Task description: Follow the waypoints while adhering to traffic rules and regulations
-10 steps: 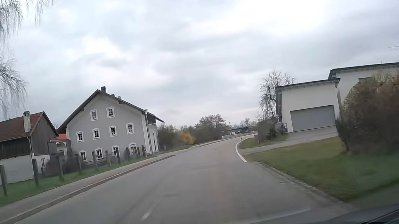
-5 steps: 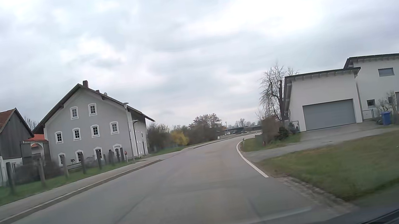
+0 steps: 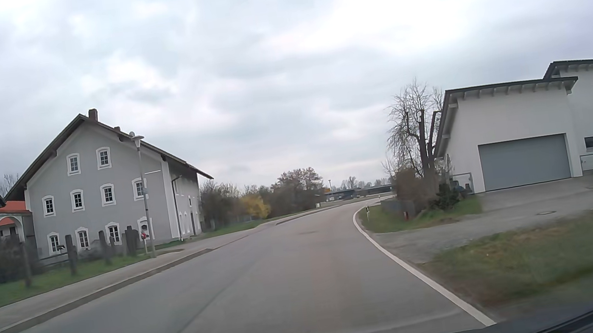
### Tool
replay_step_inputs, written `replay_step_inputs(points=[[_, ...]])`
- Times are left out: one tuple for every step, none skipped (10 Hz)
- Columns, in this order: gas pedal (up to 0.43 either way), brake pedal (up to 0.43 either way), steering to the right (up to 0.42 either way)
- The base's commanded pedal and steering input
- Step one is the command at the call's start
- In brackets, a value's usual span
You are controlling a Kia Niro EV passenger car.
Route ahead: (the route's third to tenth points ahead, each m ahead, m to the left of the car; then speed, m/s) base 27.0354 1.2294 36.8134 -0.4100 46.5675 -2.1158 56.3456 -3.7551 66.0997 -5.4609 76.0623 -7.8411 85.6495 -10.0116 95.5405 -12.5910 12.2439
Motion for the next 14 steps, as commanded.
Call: replay_step_inputs(points=[[0.118, 0.000, 0.014], [0.118, 0.000, 0.015], [0.118, 0.000, 0.015], [0.118, 0.000, 0.015], [0.118, 0.000, 0.015], [0.118, 0.000, 0.015], [0.118, 0.000, 0.015], [0.118, 0.000, 0.015], [0.118, 0.000, 0.016], [0.130, 0.000, 0.017], [0.130, 0.000, 0.018], [0.130, 0.000, 0.019], [0.130, 0.000, 0.019], [0.138, 0.000, 0.019]])
